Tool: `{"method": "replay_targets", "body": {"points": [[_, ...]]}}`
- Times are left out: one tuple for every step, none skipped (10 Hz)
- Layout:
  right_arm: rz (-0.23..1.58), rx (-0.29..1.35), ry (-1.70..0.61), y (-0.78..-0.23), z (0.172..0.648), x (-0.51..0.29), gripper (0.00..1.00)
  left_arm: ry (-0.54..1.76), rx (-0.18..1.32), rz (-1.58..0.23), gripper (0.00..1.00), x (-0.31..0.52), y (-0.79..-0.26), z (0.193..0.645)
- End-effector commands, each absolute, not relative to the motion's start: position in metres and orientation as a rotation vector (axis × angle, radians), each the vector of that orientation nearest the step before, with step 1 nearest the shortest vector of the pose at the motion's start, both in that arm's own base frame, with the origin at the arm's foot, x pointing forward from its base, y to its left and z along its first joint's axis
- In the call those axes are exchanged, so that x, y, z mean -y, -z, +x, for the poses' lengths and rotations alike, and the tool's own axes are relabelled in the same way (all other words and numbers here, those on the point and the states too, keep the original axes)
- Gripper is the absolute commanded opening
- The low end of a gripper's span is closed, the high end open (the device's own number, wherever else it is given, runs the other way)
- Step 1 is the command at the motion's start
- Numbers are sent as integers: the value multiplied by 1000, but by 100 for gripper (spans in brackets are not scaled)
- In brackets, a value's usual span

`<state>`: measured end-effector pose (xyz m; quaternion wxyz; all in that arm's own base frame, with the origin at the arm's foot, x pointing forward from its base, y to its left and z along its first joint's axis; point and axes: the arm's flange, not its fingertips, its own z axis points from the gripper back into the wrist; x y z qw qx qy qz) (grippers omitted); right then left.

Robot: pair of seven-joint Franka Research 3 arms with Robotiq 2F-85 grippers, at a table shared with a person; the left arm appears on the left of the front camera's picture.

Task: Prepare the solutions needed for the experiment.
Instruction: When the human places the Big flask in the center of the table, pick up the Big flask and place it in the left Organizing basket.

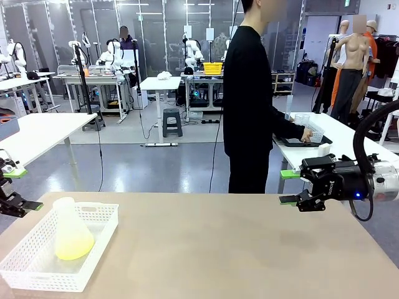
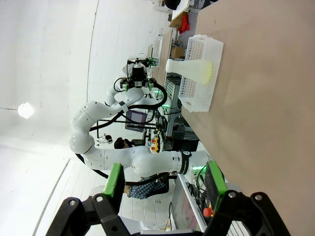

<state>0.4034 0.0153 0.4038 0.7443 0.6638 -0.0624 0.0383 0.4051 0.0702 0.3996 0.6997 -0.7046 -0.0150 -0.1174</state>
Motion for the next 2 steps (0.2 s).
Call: {"method": "replay_targets", "body": {"points": [[1458,148,-97,-402,403,-15,83,273,46,-1569,100,-70,-401,405],[1458,148,-97,-402,403,-15,83,273,46,-1569,100,-70,-401,405]]}}
